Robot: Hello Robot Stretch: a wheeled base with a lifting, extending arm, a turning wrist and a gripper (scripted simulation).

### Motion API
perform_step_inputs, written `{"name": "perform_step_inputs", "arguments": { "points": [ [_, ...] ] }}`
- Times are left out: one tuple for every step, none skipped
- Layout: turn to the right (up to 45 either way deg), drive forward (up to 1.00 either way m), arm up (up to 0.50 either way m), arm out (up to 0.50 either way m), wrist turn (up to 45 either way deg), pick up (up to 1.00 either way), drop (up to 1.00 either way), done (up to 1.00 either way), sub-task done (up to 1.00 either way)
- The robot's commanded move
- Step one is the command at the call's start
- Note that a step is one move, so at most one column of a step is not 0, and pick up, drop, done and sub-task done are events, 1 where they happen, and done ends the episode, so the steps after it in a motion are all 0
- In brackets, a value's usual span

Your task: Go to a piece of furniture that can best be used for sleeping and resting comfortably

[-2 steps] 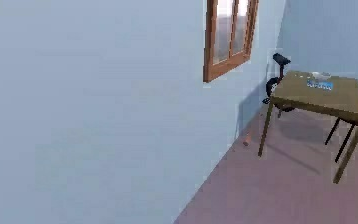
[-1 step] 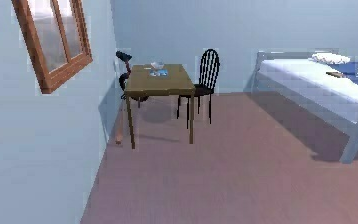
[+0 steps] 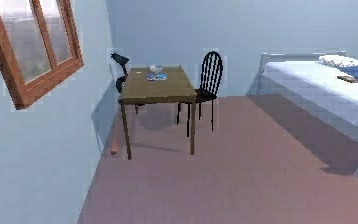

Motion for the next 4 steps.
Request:
{"name": "perform_step_inputs", "arguments": {
  "points": [
    [42.0, 0.0, 0.0, 0.0, 0.0, 0.0, 0.0, 0.0, 0.0],
    [0.0, 0.85, 0.0, 0.0, 0.0, 0.0, 0.0, 0.0, 0.0],
    [39.0, 0.0, 0.0, 0.0, 0.0, 0.0, 0.0, 0.0, 0.0],
    [0.0, 0.9, 0.0, 0.0, 0.0, 0.0, 0.0, 0.0, 0.0]
  ]
}}
